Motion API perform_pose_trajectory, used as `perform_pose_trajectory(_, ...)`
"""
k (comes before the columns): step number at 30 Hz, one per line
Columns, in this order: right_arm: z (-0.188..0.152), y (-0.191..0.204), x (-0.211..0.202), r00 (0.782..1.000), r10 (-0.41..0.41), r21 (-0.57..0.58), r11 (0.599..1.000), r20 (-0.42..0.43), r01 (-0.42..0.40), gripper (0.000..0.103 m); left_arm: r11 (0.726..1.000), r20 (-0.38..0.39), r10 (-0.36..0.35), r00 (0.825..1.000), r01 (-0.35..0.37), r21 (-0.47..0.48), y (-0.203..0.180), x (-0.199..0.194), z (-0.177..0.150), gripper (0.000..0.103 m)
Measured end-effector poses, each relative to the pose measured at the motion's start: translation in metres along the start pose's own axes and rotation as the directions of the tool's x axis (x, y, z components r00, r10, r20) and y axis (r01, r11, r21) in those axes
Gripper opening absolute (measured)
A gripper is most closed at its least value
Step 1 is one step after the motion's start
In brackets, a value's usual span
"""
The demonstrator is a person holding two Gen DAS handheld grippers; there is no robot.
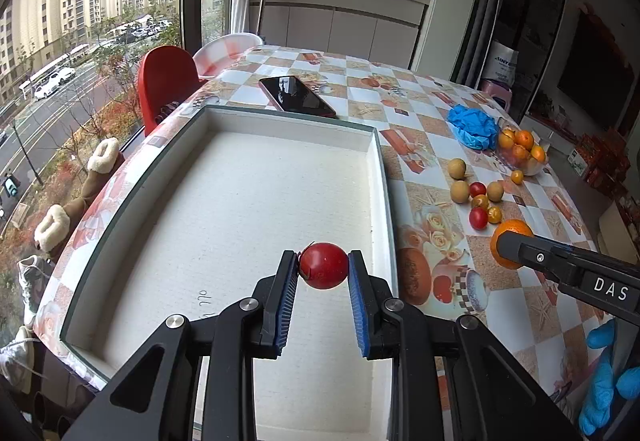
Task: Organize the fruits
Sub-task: 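Carry the red tomato and orange into the white tray with both grippers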
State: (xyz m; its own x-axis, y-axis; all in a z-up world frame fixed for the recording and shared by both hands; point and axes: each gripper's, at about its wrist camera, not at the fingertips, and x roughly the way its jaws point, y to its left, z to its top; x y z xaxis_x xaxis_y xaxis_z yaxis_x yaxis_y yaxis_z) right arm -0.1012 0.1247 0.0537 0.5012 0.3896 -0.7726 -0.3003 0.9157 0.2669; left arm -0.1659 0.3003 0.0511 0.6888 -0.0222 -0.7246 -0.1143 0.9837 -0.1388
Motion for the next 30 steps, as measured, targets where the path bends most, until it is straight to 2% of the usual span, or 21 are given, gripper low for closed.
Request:
perform_pose_trajectory(10,0.009,0.077,0.026,0.997,0.066,-0.122,0.99,-0.041,-0.071,0.037,0.998,0.012,0.067,0.998,-0.067,-0.014,0.044,0.009,0.004,0.027)
perform_pose_trajectory(17,0.009,0.113,0.05,0.993,0.09,-0.171,0.98,-0.076,-0.102,0.036,0.993,-0.022,0.092,0.996,-0.093,-0.066,0.073,0.029,0.003,0.027)
perform_pose_trajectory(21,0.006,0.123,0.061,0.993,0.074,-0.196,0.977,-0.088,-0.09,0.036,0.992,-0.036,0.111,0.993,-0.113,-0.048,0.078,0.038,0.001,0.027)
perform_pose_trajectory(30,0.004,0.125,0.084,0.989,0.066,-0.172,0.981,-0.129,-0.088,0.036,0.991,-0.026,0.135,0.991,-0.135,-0.009,0.085,0.043,0.002,0.027)
